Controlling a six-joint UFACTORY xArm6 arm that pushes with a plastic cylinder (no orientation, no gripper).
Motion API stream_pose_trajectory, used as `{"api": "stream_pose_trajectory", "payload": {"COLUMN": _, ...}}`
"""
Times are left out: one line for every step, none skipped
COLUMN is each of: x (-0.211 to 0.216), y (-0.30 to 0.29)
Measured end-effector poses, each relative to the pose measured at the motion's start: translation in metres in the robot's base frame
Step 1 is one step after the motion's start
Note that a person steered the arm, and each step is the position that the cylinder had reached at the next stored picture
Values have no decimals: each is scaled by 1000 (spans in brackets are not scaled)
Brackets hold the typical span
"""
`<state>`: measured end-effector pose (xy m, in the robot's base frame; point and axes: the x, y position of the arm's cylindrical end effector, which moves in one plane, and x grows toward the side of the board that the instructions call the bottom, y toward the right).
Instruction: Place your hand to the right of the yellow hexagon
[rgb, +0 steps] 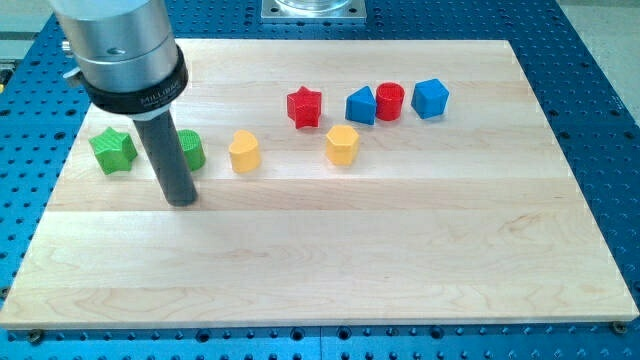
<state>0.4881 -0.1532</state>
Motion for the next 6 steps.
{"api": "stream_pose_trajectory", "payload": {"x": 5, "y": 49}}
{"api": "stream_pose_trajectory", "payload": {"x": 5, "y": 157}}
{"api": "stream_pose_trajectory", "payload": {"x": -21, "y": 262}}
{"api": "stream_pose_trajectory", "payload": {"x": -27, "y": 281}}
{"api": "stream_pose_trajectory", "payload": {"x": -27, "y": 281}}
{"api": "stream_pose_trajectory", "payload": {"x": -40, "y": 281}}
